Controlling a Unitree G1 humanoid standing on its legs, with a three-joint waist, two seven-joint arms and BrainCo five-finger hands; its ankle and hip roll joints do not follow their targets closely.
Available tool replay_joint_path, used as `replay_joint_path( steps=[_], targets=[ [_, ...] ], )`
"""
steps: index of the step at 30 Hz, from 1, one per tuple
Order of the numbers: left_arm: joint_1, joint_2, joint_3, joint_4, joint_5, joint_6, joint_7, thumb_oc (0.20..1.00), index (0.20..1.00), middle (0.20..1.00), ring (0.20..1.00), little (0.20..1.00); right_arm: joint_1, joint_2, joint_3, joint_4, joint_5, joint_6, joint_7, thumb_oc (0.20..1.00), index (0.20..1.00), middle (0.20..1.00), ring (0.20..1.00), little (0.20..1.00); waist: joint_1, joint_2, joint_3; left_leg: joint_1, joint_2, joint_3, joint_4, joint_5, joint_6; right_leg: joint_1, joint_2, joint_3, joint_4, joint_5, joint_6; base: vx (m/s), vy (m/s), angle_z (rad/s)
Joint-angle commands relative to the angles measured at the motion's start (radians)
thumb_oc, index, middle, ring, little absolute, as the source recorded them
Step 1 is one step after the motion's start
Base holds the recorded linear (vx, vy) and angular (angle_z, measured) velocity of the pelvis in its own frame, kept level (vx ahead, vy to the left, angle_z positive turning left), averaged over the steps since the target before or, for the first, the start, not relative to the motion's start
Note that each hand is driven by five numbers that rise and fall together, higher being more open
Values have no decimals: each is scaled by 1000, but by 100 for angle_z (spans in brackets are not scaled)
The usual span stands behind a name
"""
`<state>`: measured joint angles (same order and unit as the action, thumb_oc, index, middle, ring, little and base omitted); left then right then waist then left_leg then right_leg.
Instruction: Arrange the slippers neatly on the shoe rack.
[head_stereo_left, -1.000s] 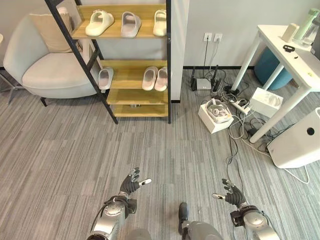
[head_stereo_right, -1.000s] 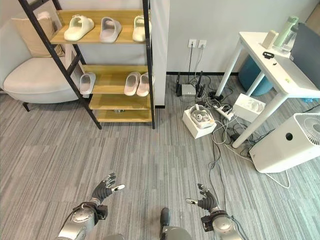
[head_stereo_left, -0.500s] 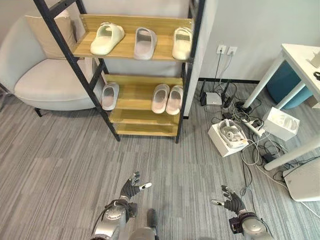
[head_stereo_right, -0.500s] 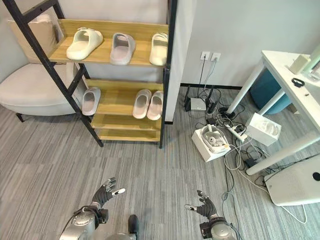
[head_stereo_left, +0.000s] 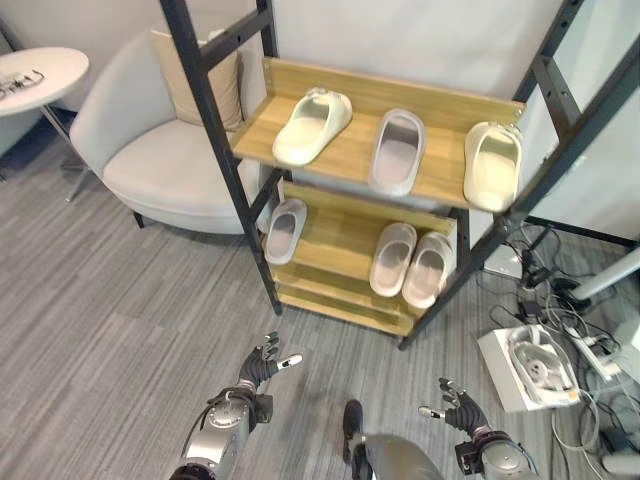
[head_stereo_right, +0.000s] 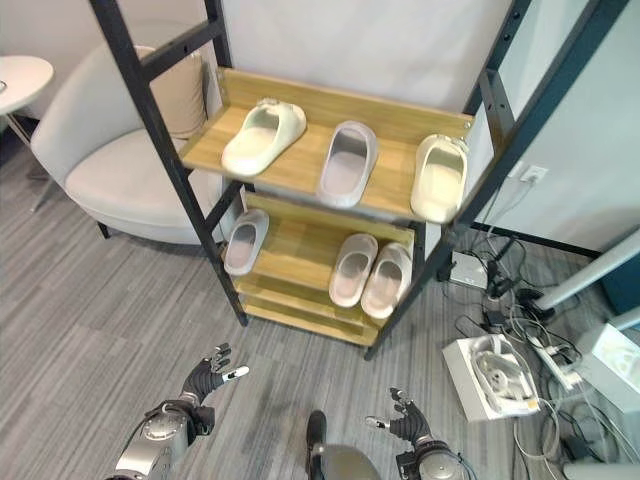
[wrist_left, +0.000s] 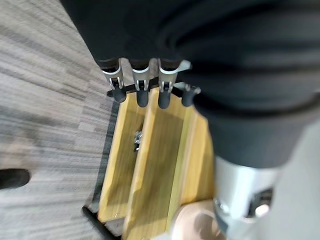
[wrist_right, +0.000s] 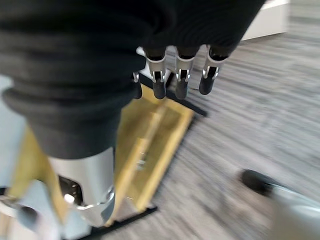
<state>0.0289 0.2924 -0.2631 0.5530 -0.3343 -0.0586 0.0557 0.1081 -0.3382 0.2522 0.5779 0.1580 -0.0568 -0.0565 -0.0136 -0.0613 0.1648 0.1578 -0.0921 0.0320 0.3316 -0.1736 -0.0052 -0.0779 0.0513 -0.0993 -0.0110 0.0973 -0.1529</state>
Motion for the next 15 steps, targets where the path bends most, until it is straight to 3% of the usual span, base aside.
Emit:
replay_joint_path(
  steps=[1, 3, 4, 5, 8, 14, 15],
  targets=[
    [-50, 11, -2, -35, -24, -48, 5, 1000, 1000, 1000, 1000, 1000, 3, -37, -33, -50, 24, -30, -12, 1000, 1000, 1000, 1000, 1000, -20, -24, 21, -139, 137, -26, -134, 44, -33, 49, -98, -23, 14, -109, 244, 126, 28, -22],
    [-54, 14, -4, -26, -19, -48, 9, 1000, 1000, 1000, 1000, 1000, -3, -43, -40, -50, 28, -32, -17, 1000, 1000, 1000, 1000, 1000, -6, -26, 28, -197, 151, -25, -189, 96, -40, 75, -107, -26, 6, -125, 244, 113, 82, -18],
    [-57, 17, -9, -24, -18, -45, 14, 1000, 1000, 1000, 1000, 1000, -14, -47, -39, -41, 30, -33, -28, 1000, 1000, 1000, 1000, 1000, 16, -17, 44, -257, 160, -49, -248, 171, -49, 96, -102, -21, 6, -143, 238, 153, 165, -16],
    [-49, 17, -3, -30, -22, -47, 11, 1000, 1000, 1000, 1000, 1000, -17, -46, -33, -40, 20, -32, -23, 1000, 1000, 1000, 1000, 1000, 24, -10, 42, -241, 158, -83, -302, 183, -58, 106, -97, 1, 10, -151, 238, 172, 182, -27],
    [-40, 14, -8, -24, -17, -50, 7, 1000, 1000, 1000, 1000, 1000, -7, -42, -30, -41, 2, -32, -18, 1000, 1000, 1000, 1000, 1000, 19, -2, 22, -198, 150, -98, -345, 180, -52, 123, -108, 19, 9, -150, 245, 141, 155, -51],
    [-26, 29, -9, -32, -6, -46, -3, 1000, 1000, 1000, 1000, 1000, 4, -19, -27, -43, -2, -28, -9, 1000, 1000, 1000, 1000, 1000, 13, -3, 13, -143, 126, -65, -359, 156, -25, 114, -129, 60, 20, -133, 267, 47, 155, -23],
    [-22, 34, -4, -35, -2, -45, -5, 1000, 1000, 1000, 1000, 1000, 5, -6, -20, -47, -10, -24, -3, 1000, 1000, 1000, 1000, 1000, 11, -7, 15, -126, 114, -44, -371, 145, -9, 103, -140, 76, 19, -116, 280, -16, 171, -18]
  ],
)
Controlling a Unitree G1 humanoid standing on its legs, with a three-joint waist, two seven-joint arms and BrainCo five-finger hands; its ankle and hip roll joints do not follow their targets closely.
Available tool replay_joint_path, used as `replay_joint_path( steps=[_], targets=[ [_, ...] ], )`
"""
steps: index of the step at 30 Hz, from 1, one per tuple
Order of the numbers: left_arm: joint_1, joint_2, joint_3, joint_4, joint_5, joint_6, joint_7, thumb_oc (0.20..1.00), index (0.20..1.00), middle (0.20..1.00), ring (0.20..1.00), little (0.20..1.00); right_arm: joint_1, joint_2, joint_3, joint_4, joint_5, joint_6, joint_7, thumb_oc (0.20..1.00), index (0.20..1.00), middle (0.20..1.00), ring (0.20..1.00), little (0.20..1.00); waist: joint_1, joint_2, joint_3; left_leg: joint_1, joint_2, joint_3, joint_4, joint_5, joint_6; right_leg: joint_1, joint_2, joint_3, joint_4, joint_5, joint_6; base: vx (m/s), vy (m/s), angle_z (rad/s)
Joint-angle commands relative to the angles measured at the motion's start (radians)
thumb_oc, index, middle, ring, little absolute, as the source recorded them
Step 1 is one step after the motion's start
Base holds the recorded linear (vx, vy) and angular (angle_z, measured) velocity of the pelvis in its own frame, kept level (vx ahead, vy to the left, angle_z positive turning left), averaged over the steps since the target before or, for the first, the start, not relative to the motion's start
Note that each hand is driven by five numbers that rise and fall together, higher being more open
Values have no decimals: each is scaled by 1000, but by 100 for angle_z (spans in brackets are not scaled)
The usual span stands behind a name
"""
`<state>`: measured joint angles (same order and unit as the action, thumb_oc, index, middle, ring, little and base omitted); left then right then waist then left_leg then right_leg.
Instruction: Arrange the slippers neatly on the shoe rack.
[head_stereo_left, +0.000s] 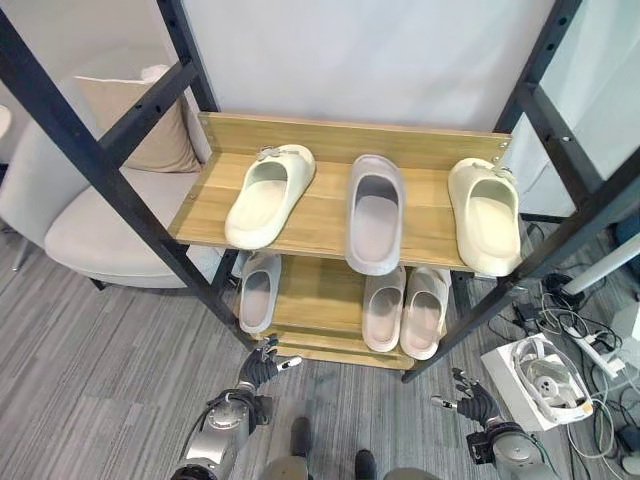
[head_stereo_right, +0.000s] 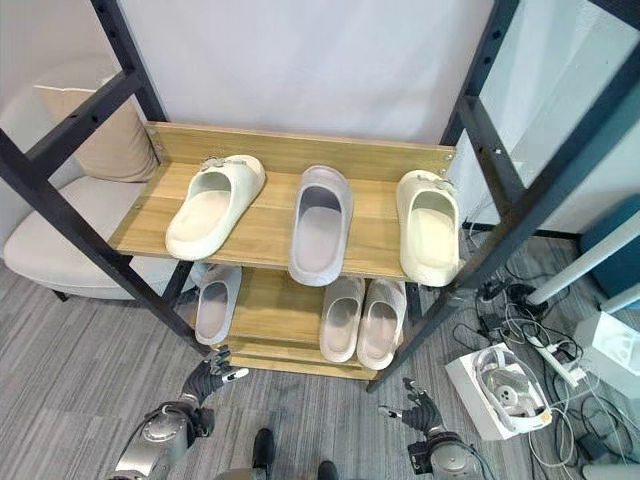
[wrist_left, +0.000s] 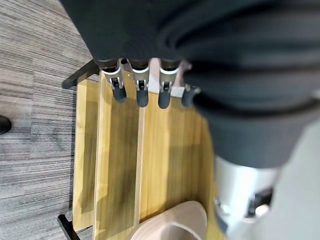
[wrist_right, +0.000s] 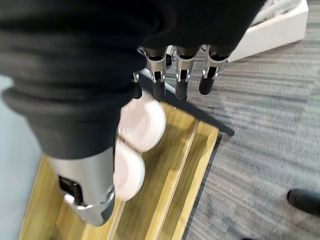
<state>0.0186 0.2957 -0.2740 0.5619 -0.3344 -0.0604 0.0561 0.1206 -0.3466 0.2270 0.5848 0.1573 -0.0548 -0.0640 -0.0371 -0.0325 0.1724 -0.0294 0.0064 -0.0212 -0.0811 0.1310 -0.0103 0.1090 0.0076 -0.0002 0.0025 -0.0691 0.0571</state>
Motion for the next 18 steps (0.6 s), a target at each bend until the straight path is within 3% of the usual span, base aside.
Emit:
replay_joint_path(
  steps=[1, 3, 4, 6, 9, 13, 18],
  targets=[
    [-10, 32, 9, -44, 2, -41, -6, 1000, 1000, 1000, 1000, 1000, -6, 8, 5, -52, -10, -25, 4, 1000, 1000, 1000, 1000, 1000, 33, -36, 9, 67, 11, 21, 34, -161, 1, -92, -100, -17, 3, 61, 76, -31, 209, -18],
    [-13, 32, 11, -40, 4, -42, -6, 1000, 1000, 1000, 1000, 1000, -7, 12, 6, -50, -12, -23, 4, 1000, 1000, 1000, 1000, 1000, 33, -37, 11, 70, 9, 33, 27, -163, 4, -100, -103, -11, -1, 71, 82, -94, 72, -45],
    [-23, 45, 15, -41, -2, -45, -3, 1000, 1000, 1000, 1000, 1000, -43, 24, 27, -35, -18, -23, 4, 1000, 1000, 1000, 1000, 1000, 47, -22, 32, 50, 22, 87, 39, -164, 11, -156, -126, -57, 55, 80, 103, -195, 0, -43],
    [-24, 58, 12, -49, -1, -44, -14, 1000, 1000, 1000, 1000, 1000, -52, 20, 37, -58, -37, -28, 12, 1000, 1000, 1000, 1000, 1000, 61, -12, 25, 18, 31, 104, 48, -153, 9, -123, -160, -88, 92, 61, 107, -151, -45, -89],
    [-16, 56, 12, -59, -1, -47, -18, 1000, 1000, 1000, 1000, 1000, -46, 17, 35, -77, -62, -25, 12, 1000, 1000, 1000, 1000, 1000, 71, -24, 3, 20, 29, 118, 45, -149, -2, -83, -180, -117, 21, 69, 112, 3, -94, -31],
    [-14, 45, 14, -46, -3, -57, -20, 1000, 1000, 1000, 1000, 1000, -41, -9, 58, -110, -101, -32, 24, 1000, 1000, 1000, 1000, 1000, 76, -37, -18, 27, 52, 113, 26, -129, -22, -48, -154, -125, -78, 81, 110, 22, -141, -9],
    [-26, 23, -19, -27, -4, -61, -26, 1000, 1000, 1000, 1000, 1000, -48, -36, 78, -157, -133, -37, 32, 1000, 1000, 1000, 1000, 1000, 58, -36, -22, 45, 50, 70, 6, -129, -29, -36, -145, -136, -87, 74, 105, 14, -32, -8]
  ],
)
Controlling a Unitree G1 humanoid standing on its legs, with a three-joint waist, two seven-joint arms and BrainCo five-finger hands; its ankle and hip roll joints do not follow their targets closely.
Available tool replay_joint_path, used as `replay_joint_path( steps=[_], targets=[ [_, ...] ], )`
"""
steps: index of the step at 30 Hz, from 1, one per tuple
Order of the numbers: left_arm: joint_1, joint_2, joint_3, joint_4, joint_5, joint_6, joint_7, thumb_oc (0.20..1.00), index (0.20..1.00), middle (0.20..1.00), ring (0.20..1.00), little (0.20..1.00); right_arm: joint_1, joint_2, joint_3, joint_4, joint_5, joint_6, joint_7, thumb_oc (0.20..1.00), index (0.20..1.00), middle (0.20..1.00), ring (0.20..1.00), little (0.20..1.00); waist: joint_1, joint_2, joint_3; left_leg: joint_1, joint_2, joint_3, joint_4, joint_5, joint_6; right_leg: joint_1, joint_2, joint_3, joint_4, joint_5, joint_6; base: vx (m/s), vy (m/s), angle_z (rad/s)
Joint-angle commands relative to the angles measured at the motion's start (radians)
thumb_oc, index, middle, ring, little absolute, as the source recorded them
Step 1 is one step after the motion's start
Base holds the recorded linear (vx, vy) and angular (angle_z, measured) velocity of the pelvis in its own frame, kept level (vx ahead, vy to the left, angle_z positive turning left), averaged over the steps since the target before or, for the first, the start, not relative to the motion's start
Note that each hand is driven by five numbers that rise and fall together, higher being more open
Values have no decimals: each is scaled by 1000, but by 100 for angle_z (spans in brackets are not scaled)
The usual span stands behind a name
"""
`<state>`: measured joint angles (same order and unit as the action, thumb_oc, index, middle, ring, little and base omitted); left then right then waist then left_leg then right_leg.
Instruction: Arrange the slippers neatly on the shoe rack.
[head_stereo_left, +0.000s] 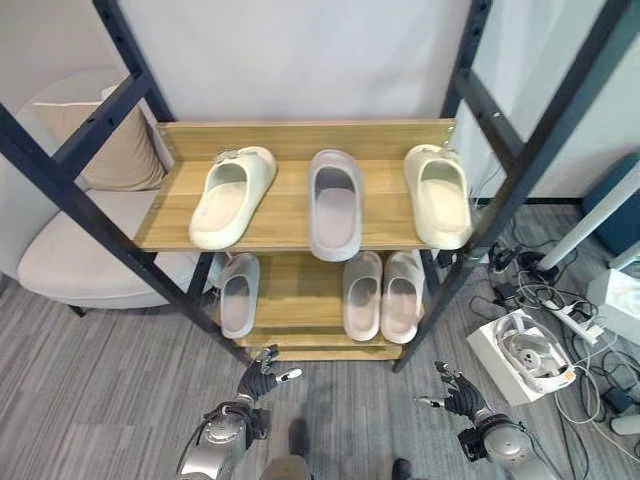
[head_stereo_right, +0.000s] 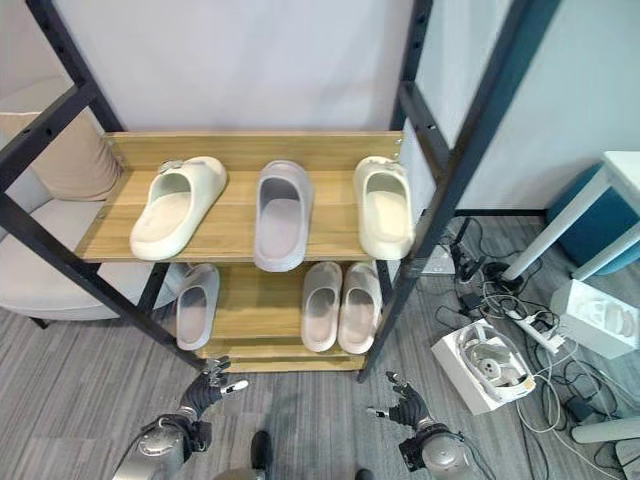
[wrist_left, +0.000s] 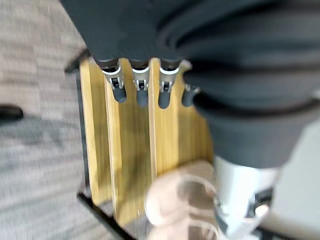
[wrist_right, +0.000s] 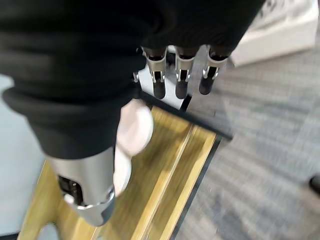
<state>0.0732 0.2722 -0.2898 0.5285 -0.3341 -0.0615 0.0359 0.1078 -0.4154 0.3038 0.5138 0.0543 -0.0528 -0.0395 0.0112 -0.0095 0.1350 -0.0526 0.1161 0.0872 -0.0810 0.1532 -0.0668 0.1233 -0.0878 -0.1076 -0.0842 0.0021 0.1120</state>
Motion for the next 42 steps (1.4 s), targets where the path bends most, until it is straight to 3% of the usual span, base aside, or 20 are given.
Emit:
replay_joint_path(
  steps=[1, 5, 6, 7, 8, 10, 13, 17, 20, 24, 31, 42],
  targets=[
    [-78, 44, -8, 4, 0, -61, -7, 1000, 1000, 1000, 1000, 1000, -33, 26, 1, -107, -45, -40, 8, 1000, 1000, 1000, 1000, 1000, 5, -57, 10, 77, -61, -31, 3, -157, 29, -43, -51, -30, 0, 2, 50, 34, 43, 8],
    [-69, 45, 2, -5, 2, -61, 3, 1000, 1000, 1000, 1000, 1000, -54, 9, 12, -142, -128, -42, -15, 1000, 1000, 1000, 1000, 1000, 12, -55, 5, 98, -68, -21, -1, -172, 39, -37, -58, -31, 8, -1, 55, 40, 74, 7],
    [-62, 49, 26, -12, 15, -66, 0, 1000, 1000, 1000, 1000, 1000, -82, -50, 25, -260, -285, -55, -18, 1000, 1000, 1000, 1000, 1000, 16, -55, 4, 103, -71, -19, -4, -177, 42, -38, -62, -29, 11, -2, 60, 3, 39, 5],
    [-62, 48, 26, -12, 15, -66, 0, 1000, 1000, 1000, 1000, 1000, -81, -51, 24, -262, -286, -53, -17, 1000, 1000, 1000, 1000, 1000, 16, -54, 4, 103, -71, -19, -4, -177, 42, -38, -62, -29, 11, -2, 61, -10, 67, 1],
    [-67, 52, 37, -5, 16, -75, 9, 1000, 1000, 1000, 1000, 1000, -93, -85, 12, -401, -303, -73, -10, 1000, 1000, 1000, 1000, 1000, 13, -54, 3, 107, -73, -15, -6, -180, 44, -40, -66, -24, 16, -2, 64, -27, 53, 1],
    [-65, 63, 59, 10, 5, -79, 20, 1000, 1000, 1000, 1000, 1000, -109, -113, -50, -728, -151, -134, 24, 1000, 1000, 1000, 1000, 1000, 4, -56, -10, 119, -75, -3, -6, -187, 52, -46, -72, -9, 25, 3, 68, -31, 82, -6],
    [-54, 70, 53, -24, -2, -78, 10, 1000, 1000, 1000, 1000, 1000, -210, -104, -107, -826, -36, -155, 8, 1000, 1000, 1000, 1000, 1000, 7, -58, -30, 128, -79, 2, -6, -195, 59, -45, -76, -5, 33, 5, 71, 3, 55, -23],
    [-45, 66, 22, -35, 3, -68, -3, 1000, 1000, 1000, 1000, 1000, -411, -103, -105, -741, -106, -119, -89, 1000, 1000, 1000, 1000, 1000, 36, -60, -47, 139, -86, -12, -6, -204, 65, -32, -82, -17, 31, 5, 69, 47, 30, 3],
    [-46, 72, -2, -24, 2, -64, -7, 1000, 1000, 1000, 1000, 1000, -613, -123, -73, -523, -246, -44, -205, 1000, 1000, 1000, 1000, 1000, 78, -69, -47, 134, -91, -33, -6, -205, 67, -23, -84, -34, 28, 5, 67, 39, 26, 26],
    [-46, 78, -28, -10, -7, -64, -10, 1000, 1000, 1000, 1000, 1000, -759, -129, -30, -357, -271, -5, -267, 1000, 1000, 1000, 1000, 1000, 114, -82, -39, 124, -94, -49, -5, -202, 68, -24, -83, -48, 24, 7, 67, 14, 11, 22],
    [-70, 85, -62, 17, -17, -70, -8, 1000, 1000, 1000, 1000, 1000, -965, -137, 34, -165, -284, 28, -311, 1000, 1000, 1000, 1000, 1000, 155, -104, -11, 93, -100, -65, 2, -195, 68, -37, -82, -59, 17, 15, 69, -9, 10, 2],
    [-96, 86, -66, 21, -21, -81, 23, 1000, 1000, 1000, 1000, 1000, -1012, -114, 94, -56, -316, 58, -302, 1000, 1000, 1000, 1000, 1000, 169, -126, 50, 44, -103, -74, 9, -185, 73, -80, -83, -61, 25, 27, 72, -45, 12, 5]
  ],
)
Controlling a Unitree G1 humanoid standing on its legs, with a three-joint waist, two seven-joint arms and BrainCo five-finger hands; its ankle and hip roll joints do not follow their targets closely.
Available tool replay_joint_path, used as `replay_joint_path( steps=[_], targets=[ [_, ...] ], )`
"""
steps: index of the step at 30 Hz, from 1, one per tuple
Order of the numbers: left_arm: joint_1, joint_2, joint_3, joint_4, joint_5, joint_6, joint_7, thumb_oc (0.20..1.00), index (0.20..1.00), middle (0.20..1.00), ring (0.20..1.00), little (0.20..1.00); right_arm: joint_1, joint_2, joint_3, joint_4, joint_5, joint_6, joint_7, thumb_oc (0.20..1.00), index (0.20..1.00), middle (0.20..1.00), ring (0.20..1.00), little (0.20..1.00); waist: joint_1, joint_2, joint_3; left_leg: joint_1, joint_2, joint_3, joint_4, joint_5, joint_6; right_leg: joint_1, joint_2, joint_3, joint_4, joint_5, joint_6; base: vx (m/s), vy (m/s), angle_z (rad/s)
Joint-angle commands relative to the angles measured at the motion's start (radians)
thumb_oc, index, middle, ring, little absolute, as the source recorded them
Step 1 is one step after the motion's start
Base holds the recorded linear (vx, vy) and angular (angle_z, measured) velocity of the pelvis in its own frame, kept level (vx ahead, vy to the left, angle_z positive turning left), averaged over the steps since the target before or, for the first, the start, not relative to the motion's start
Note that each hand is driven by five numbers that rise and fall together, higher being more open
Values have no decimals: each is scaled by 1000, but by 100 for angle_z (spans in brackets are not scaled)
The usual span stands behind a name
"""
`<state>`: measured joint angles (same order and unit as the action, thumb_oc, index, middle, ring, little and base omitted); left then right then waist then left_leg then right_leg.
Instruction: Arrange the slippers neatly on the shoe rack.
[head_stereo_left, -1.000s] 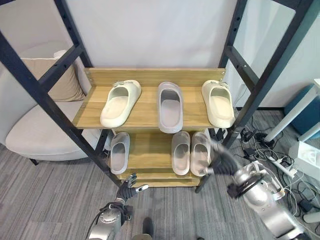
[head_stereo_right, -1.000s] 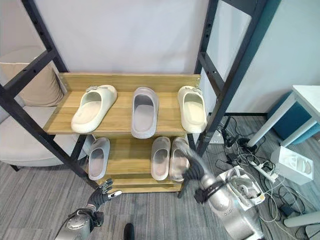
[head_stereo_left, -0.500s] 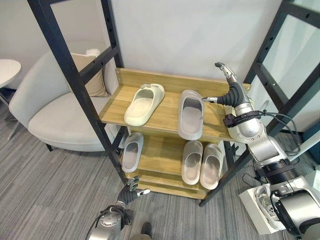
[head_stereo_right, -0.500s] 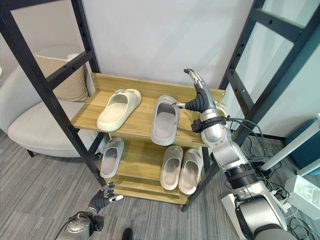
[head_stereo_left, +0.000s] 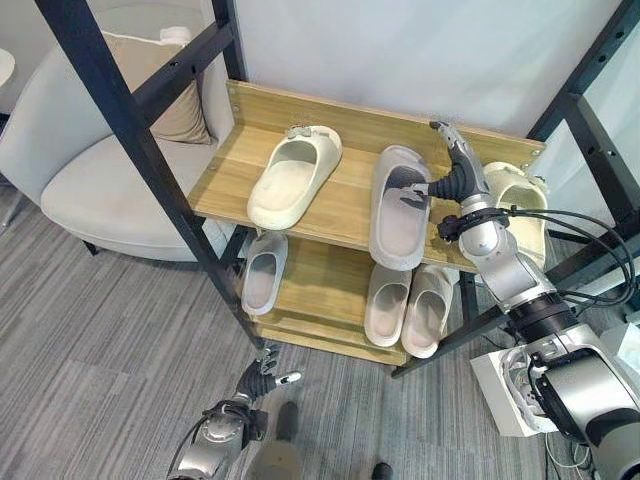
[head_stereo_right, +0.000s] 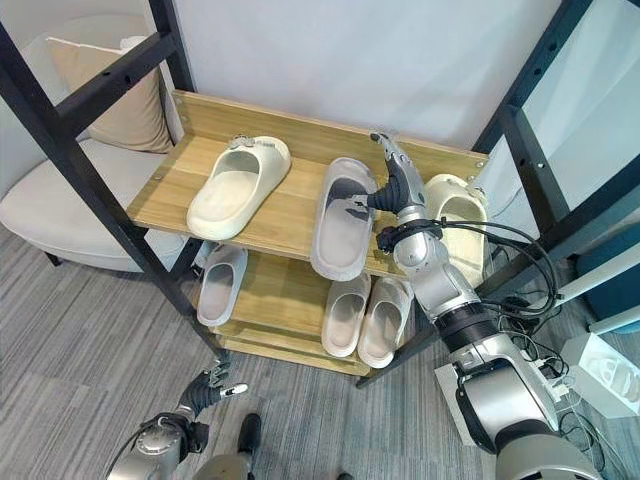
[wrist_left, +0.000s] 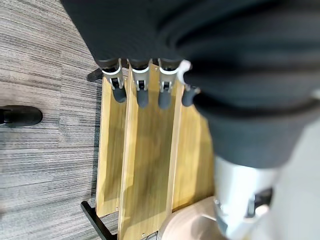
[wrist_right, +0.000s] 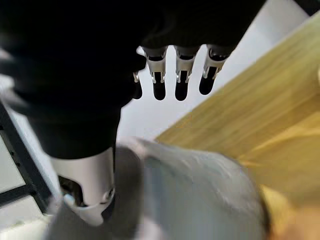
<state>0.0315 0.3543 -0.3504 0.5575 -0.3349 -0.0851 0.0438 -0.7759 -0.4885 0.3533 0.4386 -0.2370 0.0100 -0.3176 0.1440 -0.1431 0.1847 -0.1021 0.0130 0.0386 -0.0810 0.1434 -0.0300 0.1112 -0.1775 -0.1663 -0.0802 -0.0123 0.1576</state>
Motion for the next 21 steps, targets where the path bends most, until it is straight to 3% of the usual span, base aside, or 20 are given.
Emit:
replay_joint_path(
  steps=[1, 5, 6, 7, 8, 15, 17, 18, 21],
  targets=[
    [-57, 6, -5, -8, -21, -59, 17, 1000, 1000, 1000, 1000, 1000, -137, -41, 51, 28, -28, -3, -24, 1000, 1000, 1000, 1000, 1000, 35, 6, 4, 90, 0, -26, 10, -175, 37, -71, 7, -2, 22, 42, 26, -36, 15, -1],
    [-60, 10, -6, -9, -26, -61, 24, 1000, 1000, 1000, 1000, 1000, -174, -36, 69, 84, -58, 21, -24, 1000, 1000, 1000, 1000, 1000, 38, 0, 16, 80, 1, -30, 14, -175, 38, -80, 6, -5, 25, 45, 26, 0, 0, 0],
    [-63, 11, -7, -6, -26, -62, 25, 1000, 1000, 1000, 1000, 1000, -187, -32, 71, 103, -57, 24, -30, 576, 576, 576, 576, 576, 38, 0, 18, 78, 1, -31, 15, -175, 39, -82, 6, -5, 26, 45, 26, 0, 0, 0],
    [-66, 15, -11, -8, -30, -64, 26, 1000, 1000, 1000, 1000, 1000, -218, -32, 78, 147, -63, 32, -37, 285, 285, 285, 285, 285, 41, -1, 21, 75, 0, -32, 16, -175, 39, -84, 6, -5, 27, 47, 25, 0, 0, 0],
    [-66, 17, -11, -12, -33, -65, 28, 1000, 1000, 1000, 1000, 1000, -235, -29, 83, 170, -61, 35, -40, 200, 200, 200, 200, 200, 42, -2, 23, 73, 0, -32, 17, -175, 39, -87, 6, -5, 27, 48, 26, 0, 0, 0],
    [-90, 21, -10, -5, -44, -59, 55, 1000, 1000, 1000, 1000, 1000, -299, 41, 78, 206, 17, 53, -70, 200, 200, 200, 200, 200, 32, -3, 25, 71, 1, -28, 18, -175, 39, -94, 8, 4, 29, 49, 22, 2, 1, -1],
    [-92, 11, 10, -8, -37, -42, 77, 1000, 1000, 1000, 1000, 1000, -203, 61, -1, -27, 112, 14, -122, 200, 200, 200, 200, 200, 16, 4, 24, 78, 3, -24, 18, -178, 40, -95, 9, 12, 32, 44, 20, 0, 0, 0],
    [-90, 13, 8, -9, -37, -41, 77, 1000, 1000, 1000, 1000, 1000, -195, 60, -4, -37, 111, 18, -120, 200, 200, 200, 200, 200, 18, 3, 23, 79, 3, -24, 18, -178, 40, -94, 9, 12, 33, 44, 20, 20, -15, 4],
    [-85, 3, 38, -14, -23, -29, 87, 1000, 1000, 1000, 1000, 1000, -10, 101, -120, -359, 275, -116, -134, 200, 200, 200, 200, 200, -2, 14, 19, 88, 5, -19, 17, -180, 39, -93, 10, 16, 37, 35, 17, 15, -14, -3]
  ],
)
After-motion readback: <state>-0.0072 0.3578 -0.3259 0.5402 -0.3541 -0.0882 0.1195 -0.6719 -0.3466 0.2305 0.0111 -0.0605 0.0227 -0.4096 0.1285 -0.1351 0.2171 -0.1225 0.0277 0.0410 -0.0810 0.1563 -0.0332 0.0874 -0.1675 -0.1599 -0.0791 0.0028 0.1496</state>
